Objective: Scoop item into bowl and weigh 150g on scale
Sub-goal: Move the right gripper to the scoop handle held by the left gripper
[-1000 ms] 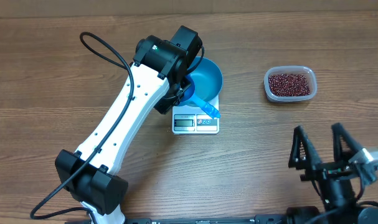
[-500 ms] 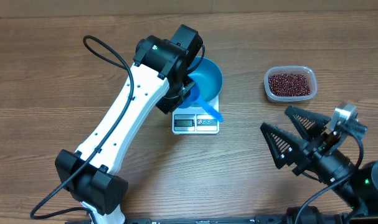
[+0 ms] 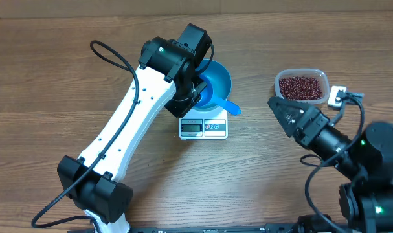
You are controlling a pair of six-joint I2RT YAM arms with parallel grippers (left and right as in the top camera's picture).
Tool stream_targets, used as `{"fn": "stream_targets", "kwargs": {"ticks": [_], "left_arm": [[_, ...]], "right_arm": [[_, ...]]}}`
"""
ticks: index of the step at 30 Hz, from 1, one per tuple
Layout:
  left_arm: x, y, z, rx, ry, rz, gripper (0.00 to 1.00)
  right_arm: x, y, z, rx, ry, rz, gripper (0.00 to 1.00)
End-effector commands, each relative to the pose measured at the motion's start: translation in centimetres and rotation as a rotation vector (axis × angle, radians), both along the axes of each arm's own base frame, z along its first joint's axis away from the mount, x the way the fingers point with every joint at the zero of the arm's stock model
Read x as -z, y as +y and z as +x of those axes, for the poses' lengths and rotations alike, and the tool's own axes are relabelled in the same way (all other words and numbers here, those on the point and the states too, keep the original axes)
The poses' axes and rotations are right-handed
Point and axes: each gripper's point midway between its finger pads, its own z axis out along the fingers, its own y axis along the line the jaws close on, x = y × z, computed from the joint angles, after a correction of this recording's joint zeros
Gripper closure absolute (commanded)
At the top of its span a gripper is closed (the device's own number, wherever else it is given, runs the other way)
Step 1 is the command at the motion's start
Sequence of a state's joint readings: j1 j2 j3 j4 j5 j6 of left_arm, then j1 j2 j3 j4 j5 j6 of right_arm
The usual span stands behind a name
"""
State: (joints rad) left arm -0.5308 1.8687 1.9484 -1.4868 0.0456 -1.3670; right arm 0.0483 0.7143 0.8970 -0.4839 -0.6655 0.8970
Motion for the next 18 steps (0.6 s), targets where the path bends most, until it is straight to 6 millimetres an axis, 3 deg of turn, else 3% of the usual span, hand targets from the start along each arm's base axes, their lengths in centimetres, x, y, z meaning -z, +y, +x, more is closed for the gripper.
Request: {"fn": "stream_targets", "kwargs": {"ticks": [1, 10, 18], "left_arm": [[0.1, -0.4, 0.0, -0.01, 0.006, -0.007, 0.96], [-0.2, -0.5, -0.1, -0.108, 0.085, -0.127, 0.96], [-1.7, 0.5, 0.3, -0.166, 0.215, -0.372, 0.96]], "right_arm": [[0.7, 0.2, 0.9, -0.004, 0.062, 0.011, 0.0], [3.5, 0.2, 3.2, 0.031, 0.22, 0.056, 0.06], [3.0, 0.2, 3.8, 0.041, 0.216, 0.084, 0.06]]}}
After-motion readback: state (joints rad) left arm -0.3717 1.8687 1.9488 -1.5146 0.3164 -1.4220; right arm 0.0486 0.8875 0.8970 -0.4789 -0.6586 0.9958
